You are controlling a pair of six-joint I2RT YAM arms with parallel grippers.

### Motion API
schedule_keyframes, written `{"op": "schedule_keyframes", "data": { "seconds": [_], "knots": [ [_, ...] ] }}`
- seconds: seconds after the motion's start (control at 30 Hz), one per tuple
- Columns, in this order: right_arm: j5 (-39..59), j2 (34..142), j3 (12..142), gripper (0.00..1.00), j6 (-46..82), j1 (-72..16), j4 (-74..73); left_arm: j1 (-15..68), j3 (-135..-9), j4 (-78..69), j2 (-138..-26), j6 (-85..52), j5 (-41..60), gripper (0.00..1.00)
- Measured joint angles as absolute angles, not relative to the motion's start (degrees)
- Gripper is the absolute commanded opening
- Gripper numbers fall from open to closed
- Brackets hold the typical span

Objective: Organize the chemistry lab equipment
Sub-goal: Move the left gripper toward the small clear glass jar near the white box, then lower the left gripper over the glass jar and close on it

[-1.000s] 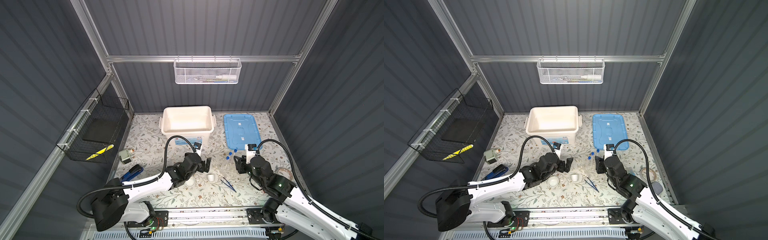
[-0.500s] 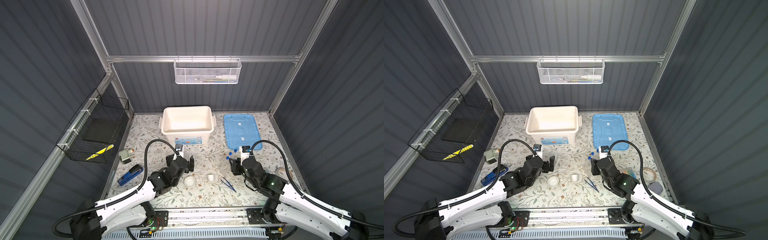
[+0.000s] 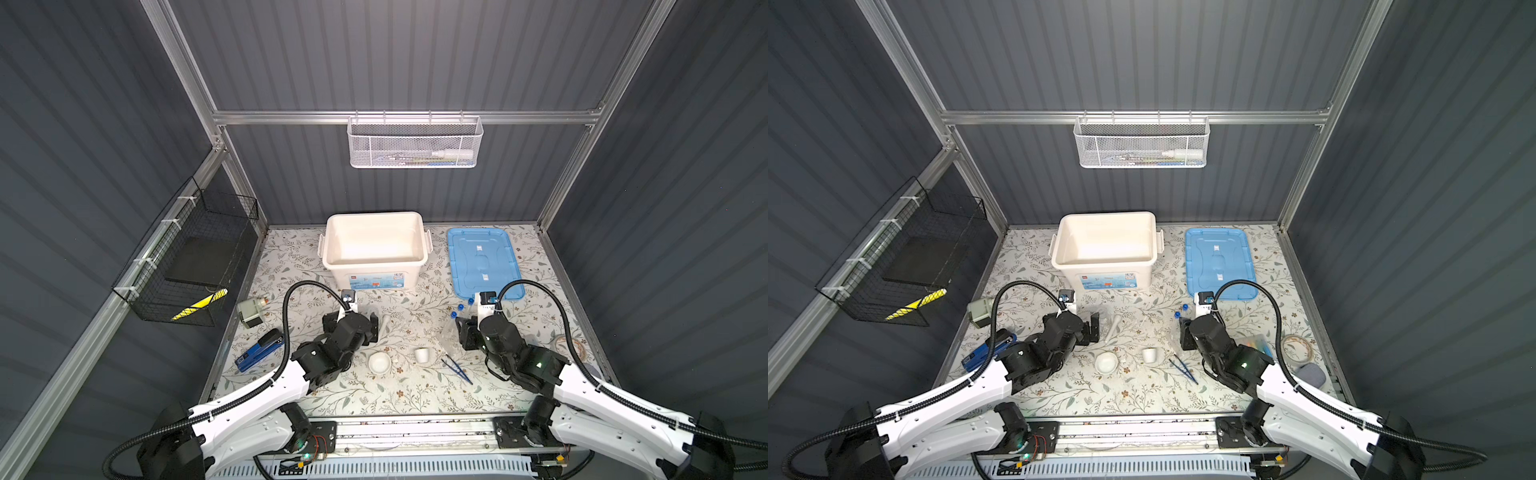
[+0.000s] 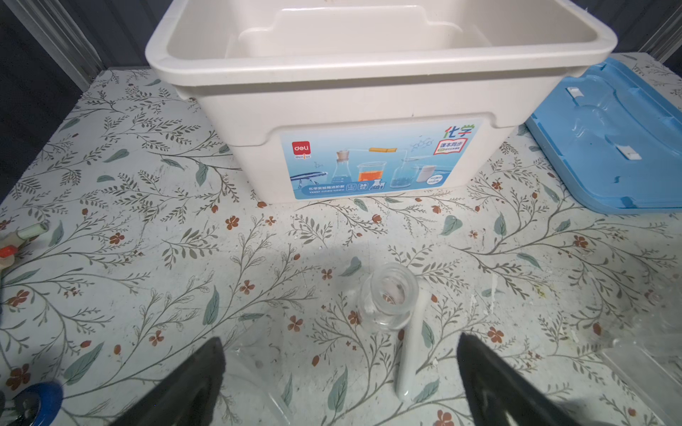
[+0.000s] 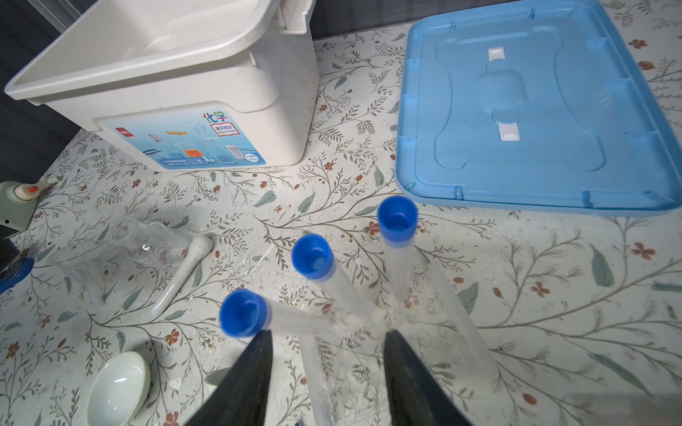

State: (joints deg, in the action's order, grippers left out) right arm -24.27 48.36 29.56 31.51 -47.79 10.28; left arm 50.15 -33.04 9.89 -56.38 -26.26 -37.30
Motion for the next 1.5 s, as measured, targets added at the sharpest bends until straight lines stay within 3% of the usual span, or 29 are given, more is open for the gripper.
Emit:
{"op": "schedule_keyframes", "data": {
  "seconds": [0.83,1.5],
  "knots": [
    [-24.93,50.78,31.00,0.54,31.27,-48.12,9.47,47.90,-32.86,10.50,-57.23,-26.17,-36.29,1.00],
    [-27.57,45.04,29.98,0.62,31.81,-48.16,11.11,43.99,-38.30,8.80,-71.83,-23.14,-28.95,0.91]
  ]
}}
